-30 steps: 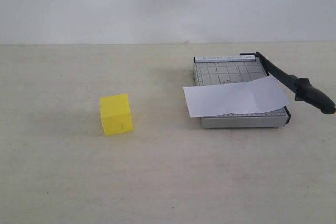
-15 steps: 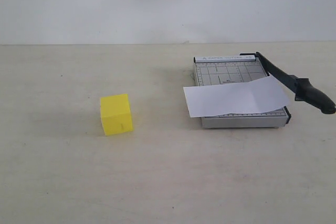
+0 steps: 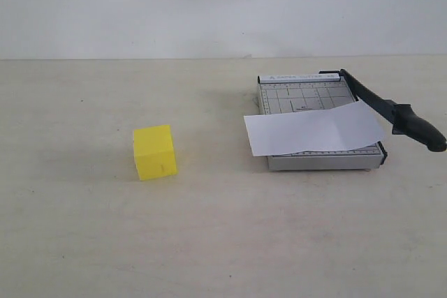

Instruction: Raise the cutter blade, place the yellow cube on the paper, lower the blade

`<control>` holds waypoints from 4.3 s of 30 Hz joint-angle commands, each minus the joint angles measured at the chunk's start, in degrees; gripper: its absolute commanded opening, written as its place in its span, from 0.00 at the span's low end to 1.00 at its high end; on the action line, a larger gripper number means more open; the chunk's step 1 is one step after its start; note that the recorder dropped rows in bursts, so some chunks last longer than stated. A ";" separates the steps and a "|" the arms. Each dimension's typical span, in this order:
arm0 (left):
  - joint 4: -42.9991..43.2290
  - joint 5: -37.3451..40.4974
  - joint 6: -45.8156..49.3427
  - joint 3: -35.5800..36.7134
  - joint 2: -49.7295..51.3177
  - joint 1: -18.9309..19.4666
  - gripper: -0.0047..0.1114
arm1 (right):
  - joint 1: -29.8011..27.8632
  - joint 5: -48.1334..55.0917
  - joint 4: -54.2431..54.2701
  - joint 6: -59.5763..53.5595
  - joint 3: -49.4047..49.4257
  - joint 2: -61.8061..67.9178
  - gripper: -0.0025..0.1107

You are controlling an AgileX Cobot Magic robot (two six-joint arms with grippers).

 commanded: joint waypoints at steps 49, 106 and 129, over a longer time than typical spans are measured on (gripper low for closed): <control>-19.77 22.05 25.14 -5.67 0.01 -0.86 0.49 | 0.01 33.59 -3.74 1.87 -46.83 76.94 0.63; -17.05 21.94 25.38 -5.67 0.01 -0.86 0.49 | 0.01 32.60 -2.74 -0.57 -46.83 86.94 0.02; -17.06 21.61 25.38 -5.67 0.01 -0.86 0.49 | 0.01 36.20 -2.47 -0.57 -56.69 83.70 0.02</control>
